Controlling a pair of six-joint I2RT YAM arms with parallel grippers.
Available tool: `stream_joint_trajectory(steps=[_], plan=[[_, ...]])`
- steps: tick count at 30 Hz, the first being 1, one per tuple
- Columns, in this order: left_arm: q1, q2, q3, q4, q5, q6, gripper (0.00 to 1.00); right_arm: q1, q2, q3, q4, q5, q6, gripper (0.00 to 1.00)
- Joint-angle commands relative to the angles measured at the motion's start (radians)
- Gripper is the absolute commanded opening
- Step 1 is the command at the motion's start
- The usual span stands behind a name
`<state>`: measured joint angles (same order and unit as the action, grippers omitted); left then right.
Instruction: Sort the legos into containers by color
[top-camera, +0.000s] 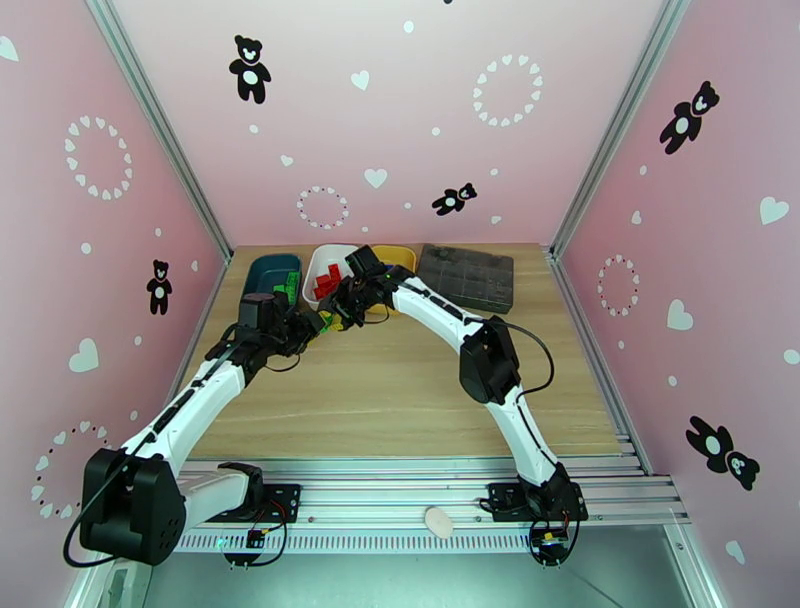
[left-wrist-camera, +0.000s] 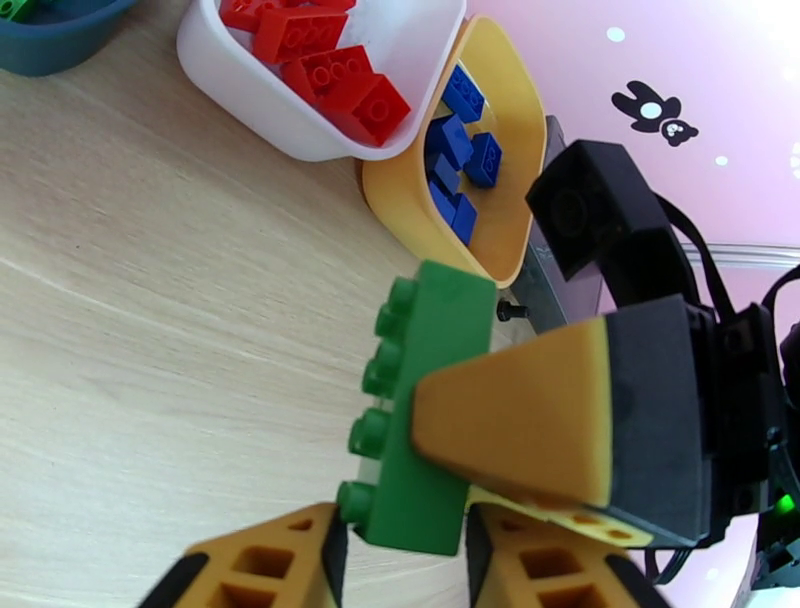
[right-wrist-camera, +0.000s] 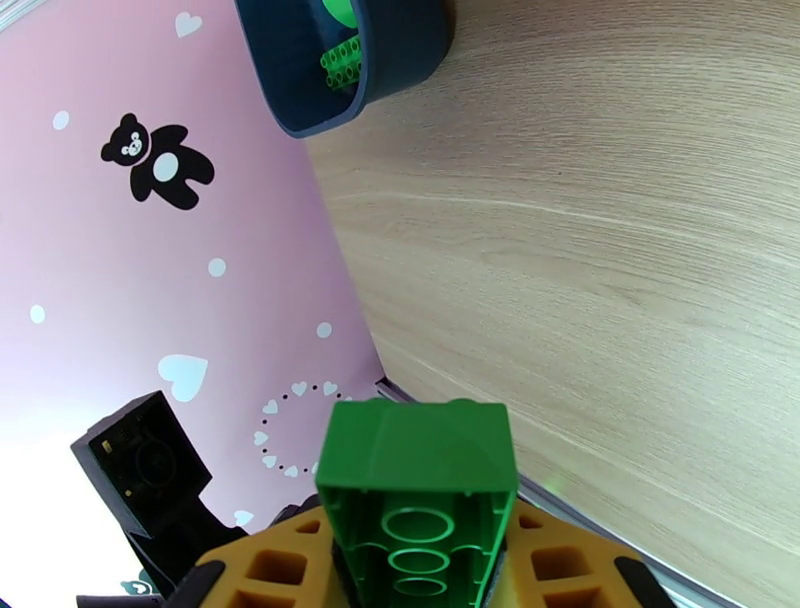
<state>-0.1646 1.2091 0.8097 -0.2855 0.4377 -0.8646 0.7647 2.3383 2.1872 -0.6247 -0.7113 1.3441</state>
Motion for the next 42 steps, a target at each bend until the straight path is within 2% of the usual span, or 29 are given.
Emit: stream_joint_trajectory(steps=[1,8,13,16,18,21,25,32,36,38,40,41,42], plan=[[-0.004,0.023,0.034,0.021,-0.007,0.007,0.36,0.038,-0.052,0.002,0.006,-0.080,0.009,0.21],[-0.004,0.038,0.051,0.018,-0.009,0.007,0.27,0.040,-0.054,0.002,0.002,-0.083,0.004,0.24],[-0.003,0.035,0.059,0.011,-0.015,0.006,0.25,0.027,-0.066,-0.001,-0.015,-0.074,-0.014,0.31],[-0.004,0.032,0.070,-0.004,-0.027,0.009,0.25,0.006,-0.090,-0.013,-0.027,-0.055,-0.032,0.47],[-0.004,0.033,0.084,-0.019,-0.038,0.013,0.25,-0.017,-0.119,-0.034,-0.036,-0.035,-0.048,0.62],[-0.001,0.049,0.121,-0.056,-0.060,0.030,0.25,-0.061,-0.176,-0.085,-0.046,-0.006,-0.075,0.73],[0.035,0.087,0.182,-0.102,-0.085,0.046,0.25,-0.124,-0.270,-0.195,-0.052,0.023,-0.117,0.75],[0.202,0.173,0.333,-0.211,-0.138,0.078,0.26,-0.206,-0.456,-0.445,-0.118,0.066,-0.254,0.75],[0.271,0.280,0.454,-0.270,-0.144,0.130,0.28,-0.229,-0.550,-0.600,-0.114,0.090,-0.284,0.75],[0.294,0.330,0.505,-0.299,-0.164,0.146,0.31,-0.238,-0.582,-0.659,-0.102,0.094,-0.287,0.75],[0.311,0.371,0.537,-0.312,-0.167,0.154,0.39,-0.244,-0.612,-0.701,-0.102,0.103,-0.293,0.75],[0.316,0.391,0.557,-0.324,-0.167,0.162,0.47,-0.248,-0.625,-0.717,-0.108,0.110,-0.293,0.75],[0.316,0.404,0.572,-0.333,-0.164,0.175,0.60,-0.251,-0.639,-0.731,-0.114,0.118,-0.319,0.76]])
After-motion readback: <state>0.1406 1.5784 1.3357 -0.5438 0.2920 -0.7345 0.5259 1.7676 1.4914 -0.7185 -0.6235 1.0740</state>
